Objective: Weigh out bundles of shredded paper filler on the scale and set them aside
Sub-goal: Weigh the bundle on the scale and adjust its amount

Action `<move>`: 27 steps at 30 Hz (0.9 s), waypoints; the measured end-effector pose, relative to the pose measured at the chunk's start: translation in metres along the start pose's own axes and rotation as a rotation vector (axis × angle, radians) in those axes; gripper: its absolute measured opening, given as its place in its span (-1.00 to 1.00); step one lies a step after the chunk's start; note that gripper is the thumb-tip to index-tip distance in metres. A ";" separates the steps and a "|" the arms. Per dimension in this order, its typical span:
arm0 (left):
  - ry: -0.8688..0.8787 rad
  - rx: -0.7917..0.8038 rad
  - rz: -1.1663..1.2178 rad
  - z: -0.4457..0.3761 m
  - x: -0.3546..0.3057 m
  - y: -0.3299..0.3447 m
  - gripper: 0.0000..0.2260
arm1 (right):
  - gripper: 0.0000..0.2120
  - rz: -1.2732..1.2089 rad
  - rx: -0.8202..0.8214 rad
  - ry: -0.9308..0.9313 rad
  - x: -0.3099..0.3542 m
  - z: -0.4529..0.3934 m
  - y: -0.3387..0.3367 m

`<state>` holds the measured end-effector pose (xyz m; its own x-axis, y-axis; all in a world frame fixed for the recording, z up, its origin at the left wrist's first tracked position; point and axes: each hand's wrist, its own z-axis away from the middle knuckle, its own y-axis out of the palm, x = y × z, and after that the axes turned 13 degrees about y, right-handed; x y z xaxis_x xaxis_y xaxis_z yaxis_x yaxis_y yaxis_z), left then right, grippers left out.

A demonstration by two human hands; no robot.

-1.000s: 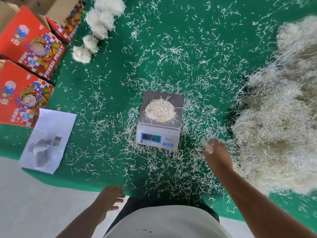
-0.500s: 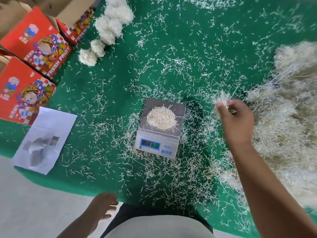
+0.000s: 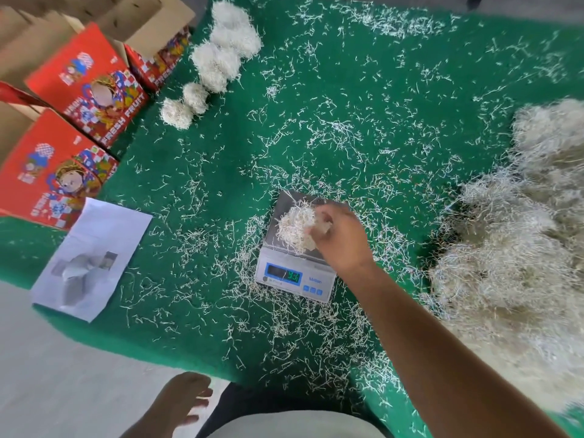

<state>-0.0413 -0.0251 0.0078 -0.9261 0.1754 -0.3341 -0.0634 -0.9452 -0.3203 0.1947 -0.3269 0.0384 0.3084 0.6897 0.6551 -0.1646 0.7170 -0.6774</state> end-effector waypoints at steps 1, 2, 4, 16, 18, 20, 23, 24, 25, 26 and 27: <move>0.002 -0.005 -0.003 0.000 0.002 -0.001 -0.86 | -0.81 -0.042 -0.028 0.014 -0.003 0.001 -0.003; 0.000 -0.013 -0.004 0.000 0.004 -0.003 -0.87 | -0.75 -0.095 -0.052 0.030 -0.008 0.002 -0.007; -0.010 -0.012 0.011 0.000 0.010 -0.005 -0.86 | -0.65 -0.165 -0.103 0.064 -0.023 0.008 -0.018; 0.011 0.019 0.006 -0.001 0.011 0.007 -0.86 | -0.76 -0.105 -0.166 0.307 -0.124 0.054 -0.049; 0.026 0.028 0.003 0.000 0.008 0.010 -0.84 | -0.75 -0.100 -0.159 0.318 -0.127 0.057 -0.048; 0.052 0.025 -0.011 0.001 0.006 0.012 -0.84 | -0.75 -0.112 -0.157 0.328 -0.128 0.057 -0.046; 0.066 0.030 -0.027 0.002 0.006 0.013 -0.84 | -0.77 -0.158 -0.166 0.342 -0.128 0.053 -0.045; 0.063 0.029 -0.023 0.002 0.008 0.012 -0.84 | -0.76 -0.162 -0.166 0.347 -0.129 0.051 -0.045; 0.054 0.027 -0.013 0.002 0.010 0.011 -0.83 | -0.75 -0.152 -0.162 0.352 -0.130 0.049 -0.044; 0.045 0.025 0.003 0.002 0.011 0.010 -0.82 | -0.73 -0.134 -0.152 0.355 -0.132 0.048 -0.043; 0.037 0.024 0.013 0.002 0.014 0.008 -0.81 | -0.71 -0.118 -0.133 0.358 -0.133 0.047 -0.041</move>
<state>-0.0557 -0.0307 0.0020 -0.9124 0.1728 -0.3710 -0.0609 -0.9537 -0.2945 0.1161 -0.4434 -0.0046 0.6292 0.5077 0.5885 0.0071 0.7534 -0.6575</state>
